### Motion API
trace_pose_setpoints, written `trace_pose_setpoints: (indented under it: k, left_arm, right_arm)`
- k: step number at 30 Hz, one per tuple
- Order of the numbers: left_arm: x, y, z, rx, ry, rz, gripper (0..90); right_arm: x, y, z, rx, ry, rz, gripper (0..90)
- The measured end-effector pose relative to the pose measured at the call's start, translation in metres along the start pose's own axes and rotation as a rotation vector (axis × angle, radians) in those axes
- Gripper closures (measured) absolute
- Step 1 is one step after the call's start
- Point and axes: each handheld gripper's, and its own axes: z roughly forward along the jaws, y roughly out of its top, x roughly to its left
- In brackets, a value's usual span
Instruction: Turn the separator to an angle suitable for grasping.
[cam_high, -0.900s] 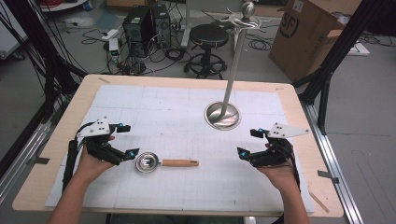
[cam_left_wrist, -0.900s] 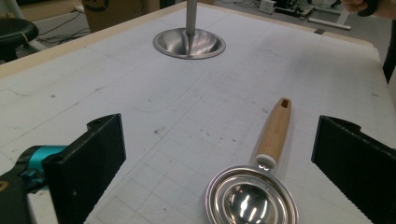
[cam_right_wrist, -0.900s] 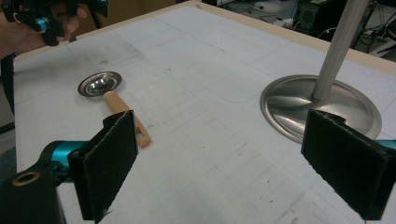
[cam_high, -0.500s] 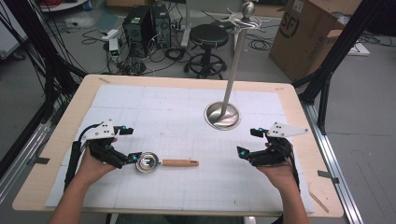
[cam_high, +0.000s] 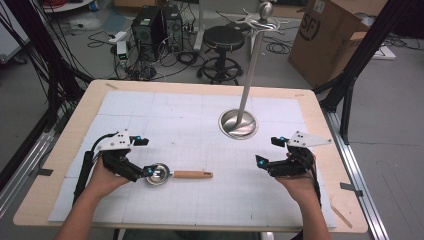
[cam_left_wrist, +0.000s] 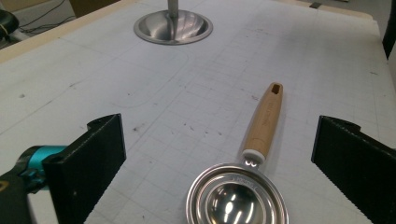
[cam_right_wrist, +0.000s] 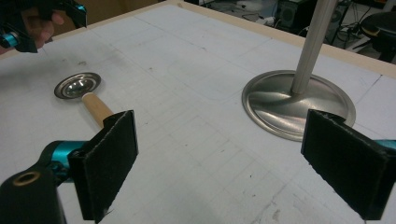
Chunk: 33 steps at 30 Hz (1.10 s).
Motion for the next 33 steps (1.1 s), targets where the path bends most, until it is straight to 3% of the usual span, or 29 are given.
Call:
trace_pose_setpoints:
  k: [6, 9, 19, 27, 33]
  left_arm:
    - [-0.005, 0.001, 0.005, 0.028, -0.011, 0.020, 3.6]
    - [-0.005, 0.000, 0.006, 0.038, -0.038, 0.029, 15.6]
    - [-0.010, 0.002, 0.019, 0.078, -0.059, 0.049, 24.1]
    - [-0.019, 0.012, 0.032, 0.151, -0.086, 0.088, 29.6]
    - [-0.025, 0.018, 0.046, 0.240, -0.089, 0.113, 30.3]
  right_arm:
    - [0.000, 0.002, 0.003, 0.000, 0.008, -0.006, 9.6]
    - [0.001, 0.002, 0.004, 0.014, 0.006, -0.015, 9.6]
    - [-0.001, 0.002, 0.004, 0.011, 0.012, -0.010, 9.6]
    - [-0.001, 0.001, 0.005, 0.023, 0.011, -0.010, 9.6]
    - [-0.001, 0.000, 0.006, 0.029, 0.012, -0.009, 9.6]
